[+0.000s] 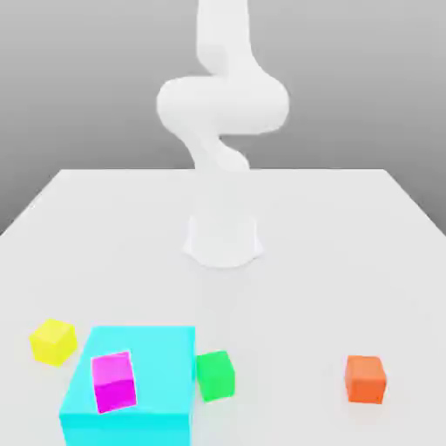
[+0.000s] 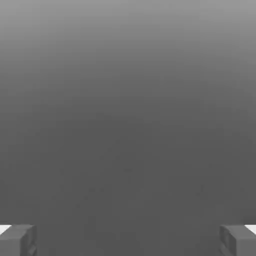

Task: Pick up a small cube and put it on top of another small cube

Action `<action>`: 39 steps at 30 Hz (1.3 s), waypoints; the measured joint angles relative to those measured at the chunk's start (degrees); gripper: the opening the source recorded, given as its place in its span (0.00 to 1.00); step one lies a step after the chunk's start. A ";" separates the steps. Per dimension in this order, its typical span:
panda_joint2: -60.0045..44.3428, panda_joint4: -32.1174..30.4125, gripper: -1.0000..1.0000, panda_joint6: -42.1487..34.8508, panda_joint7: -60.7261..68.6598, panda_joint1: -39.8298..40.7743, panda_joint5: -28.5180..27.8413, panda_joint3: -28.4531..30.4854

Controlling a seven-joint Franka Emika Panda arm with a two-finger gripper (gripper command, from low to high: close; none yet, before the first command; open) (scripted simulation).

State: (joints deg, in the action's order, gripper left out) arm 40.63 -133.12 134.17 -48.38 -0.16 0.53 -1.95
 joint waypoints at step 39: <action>-62.33 -11.24 0.00 31.25 -40.45 -14.93 -15.03 -8.10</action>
State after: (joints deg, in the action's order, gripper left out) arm -21.70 -144.36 165.42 -88.83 -15.10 -14.50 -10.05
